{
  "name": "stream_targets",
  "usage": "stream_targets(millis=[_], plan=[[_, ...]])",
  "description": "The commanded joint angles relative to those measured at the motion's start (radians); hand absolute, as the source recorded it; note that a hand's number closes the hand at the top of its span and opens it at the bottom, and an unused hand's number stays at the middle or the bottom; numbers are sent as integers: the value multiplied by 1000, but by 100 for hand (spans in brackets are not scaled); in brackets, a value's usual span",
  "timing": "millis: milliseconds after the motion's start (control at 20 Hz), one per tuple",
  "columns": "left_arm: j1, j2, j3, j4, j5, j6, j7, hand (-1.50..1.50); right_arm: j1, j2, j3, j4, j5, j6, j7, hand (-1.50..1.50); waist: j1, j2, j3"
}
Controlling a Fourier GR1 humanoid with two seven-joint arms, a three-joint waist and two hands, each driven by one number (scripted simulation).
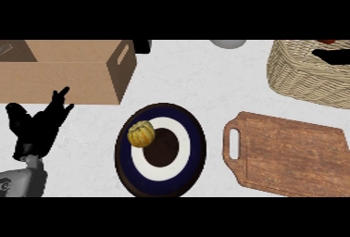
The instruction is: Pick the bell pepper from the cutting board and place it in the basket
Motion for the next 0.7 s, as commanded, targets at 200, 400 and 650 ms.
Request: stream_targets(millis=[200,400,650], plan=[[-81,10,20,20,-4,7,-7,0,-94,-53,-97,133,-117,-45,-90,-150,-6,2,0],[-41,-7,21,27,-9,9,-54,0,-83,-80,-219,108,-240,-45,-43,-150,-22,-2,-1],[-4,-8,6,-65,-11,11,-8,0,-11,-225,-364,185,-384,83,-89,-150,-17,-3,1]])
